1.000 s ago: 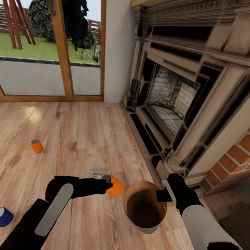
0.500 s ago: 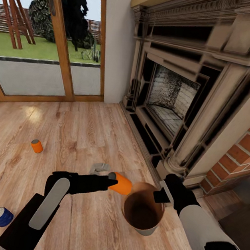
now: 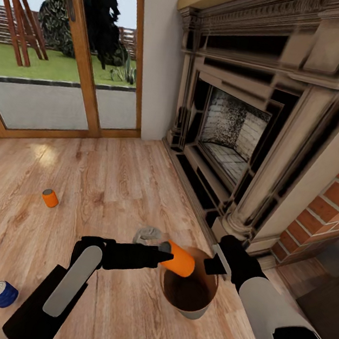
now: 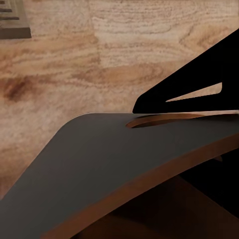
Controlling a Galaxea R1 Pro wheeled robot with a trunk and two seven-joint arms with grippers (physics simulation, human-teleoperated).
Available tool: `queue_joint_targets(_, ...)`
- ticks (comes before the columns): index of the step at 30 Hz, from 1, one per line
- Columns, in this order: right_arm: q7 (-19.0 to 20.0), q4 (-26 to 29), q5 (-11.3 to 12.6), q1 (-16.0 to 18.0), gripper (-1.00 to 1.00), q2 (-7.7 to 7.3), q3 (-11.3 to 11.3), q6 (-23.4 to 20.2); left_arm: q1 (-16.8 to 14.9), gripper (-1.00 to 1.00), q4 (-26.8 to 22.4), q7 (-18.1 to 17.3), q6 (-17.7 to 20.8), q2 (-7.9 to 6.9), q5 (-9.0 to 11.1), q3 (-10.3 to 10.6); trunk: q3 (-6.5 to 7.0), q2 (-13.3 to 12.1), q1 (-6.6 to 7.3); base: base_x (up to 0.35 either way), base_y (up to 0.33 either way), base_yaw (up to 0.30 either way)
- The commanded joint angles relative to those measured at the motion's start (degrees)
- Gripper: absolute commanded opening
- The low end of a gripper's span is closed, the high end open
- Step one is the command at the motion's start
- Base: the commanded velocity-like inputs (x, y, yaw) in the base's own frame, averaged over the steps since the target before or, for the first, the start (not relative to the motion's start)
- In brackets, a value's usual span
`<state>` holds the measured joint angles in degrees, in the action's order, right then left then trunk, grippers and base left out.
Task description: Put the three can of soda from the living room inside the tash can in the kitchen.
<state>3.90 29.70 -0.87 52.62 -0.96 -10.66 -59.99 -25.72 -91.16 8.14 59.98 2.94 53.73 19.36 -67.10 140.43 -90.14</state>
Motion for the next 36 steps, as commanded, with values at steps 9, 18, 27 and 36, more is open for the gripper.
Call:
queue_joint_targets(9,0.2,0.0,0.5,0.0,-1.00,1.12,-0.2,0.0,0.4,-1.00,0.1,0.1,0.0,-0.04,-0.1,2.8,0.01,0.0,0.01,0.000,0.000,0.000)
queue_joint_targets(18,0.2,0.0,0.5,0.0,-1.00,1.30,-0.2,0.0,0.5,1.00,0.1,0.1,0.0,-0.09,-0.1,3.0,0.01,0.0,0.01,0.000,0.000,0.000)
queue_joint_targets(27,0.2,0.0,0.5,0.0,-1.00,1.24,-0.3,0.0,0.5,1.00,0.1,0.2,0.0,-0.10,-0.1,3.0,0.01,0.0,0.01,0.000,0.000,0.000)
queue_joint_targets(36,0.2,0.0,0.6,0.0,-1.00,1.21,-0.2,0.0,0.1,1.00,0.0,0.2,0.0,-4.05,-0.2,2.3,0.01,0.0,0.01,0.000,0.000,0.000)
